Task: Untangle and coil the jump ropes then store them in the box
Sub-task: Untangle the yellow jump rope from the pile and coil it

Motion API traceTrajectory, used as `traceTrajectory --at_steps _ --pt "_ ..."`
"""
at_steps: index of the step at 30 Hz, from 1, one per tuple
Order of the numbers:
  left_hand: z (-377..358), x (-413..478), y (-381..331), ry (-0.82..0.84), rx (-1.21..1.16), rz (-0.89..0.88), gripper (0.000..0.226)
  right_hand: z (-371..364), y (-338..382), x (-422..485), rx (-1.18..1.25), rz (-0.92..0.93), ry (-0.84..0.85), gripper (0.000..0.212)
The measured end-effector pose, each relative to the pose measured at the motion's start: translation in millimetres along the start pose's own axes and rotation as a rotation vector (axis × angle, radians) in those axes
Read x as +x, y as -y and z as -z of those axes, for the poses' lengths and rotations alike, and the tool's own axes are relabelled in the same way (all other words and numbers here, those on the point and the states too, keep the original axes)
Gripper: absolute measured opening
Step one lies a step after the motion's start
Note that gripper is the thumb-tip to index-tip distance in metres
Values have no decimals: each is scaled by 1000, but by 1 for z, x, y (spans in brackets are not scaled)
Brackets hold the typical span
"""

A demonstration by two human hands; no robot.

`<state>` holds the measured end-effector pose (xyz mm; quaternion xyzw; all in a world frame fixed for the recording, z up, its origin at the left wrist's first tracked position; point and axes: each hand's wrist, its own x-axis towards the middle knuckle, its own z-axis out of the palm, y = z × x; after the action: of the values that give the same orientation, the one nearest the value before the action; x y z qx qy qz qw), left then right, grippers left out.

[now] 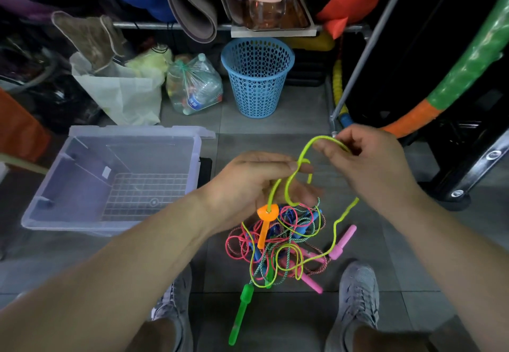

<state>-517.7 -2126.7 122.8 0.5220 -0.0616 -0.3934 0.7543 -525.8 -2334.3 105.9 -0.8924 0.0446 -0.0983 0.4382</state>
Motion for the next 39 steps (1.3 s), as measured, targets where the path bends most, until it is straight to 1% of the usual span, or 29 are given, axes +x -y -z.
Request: traceTrajectory --at_steps 2,5,7,9,11,14,16,18,20,22,24,27,29,31,33,34,35,37,39 --pt "0 2 0 -17 -77 3 36 -4 2 0 40 -96 42 49" --pt "0 6 0 -57 -113 -26 31 -13 5 -2 154 -220 70 49" --pt "-2 9 2 -113 -97 -49 37 -18 5 -3 190 -275 113 45" --pt "-4 11 4 -184 -33 -81 41 -21 5 -5 206 -293 167 44" --pt "-7 11 5 -217 21 -93 40 -23 6 -5 244 -322 186 43" --pt "-9 8 4 -180 52 -62 40 -22 7 -4 290 -364 179 41" --pt "-8 7 3 -151 88 -62 35 -21 8 -4 287 -356 189 41" --pt "-8 7 4 -146 94 -106 28 -22 9 -6 278 -339 209 44" --pt "-9 7 5 -161 49 -150 27 -24 11 -7 257 -358 228 48" --pt "-9 9 6 -196 46 -193 30 -27 10 -6 227 -399 252 43" --pt "-7 12 4 -229 37 -241 28 -30 8 -8 265 -403 284 33" --pt "-4 14 -3 -241 -83 -247 23 -33 2 -13 268 -372 337 28" --pt "-2 13 -9 -240 -205 -218 24 -35 0 -17 274 -379 401 25" --pt "2 13 -16 -251 -340 -215 28 -38 -1 -21 221 -366 485 20" --pt "8 14 -19 -268 -441 -282 28 -40 0 -25 130 -324 543 14" --pt "12 15 -19 -277 -441 -319 26 -40 2 -28 94 -288 566 11" --pt "15 17 -18 -294 -400 -352 24 -40 5 -30 64 -233 603 10" --pt "19 19 -15 -347 -220 -400 22 -35 14 -33 35 -130 726 11" --pt "22 19 -9 -387 90 -426 29 -25 22 -32 92 -107 801 15"
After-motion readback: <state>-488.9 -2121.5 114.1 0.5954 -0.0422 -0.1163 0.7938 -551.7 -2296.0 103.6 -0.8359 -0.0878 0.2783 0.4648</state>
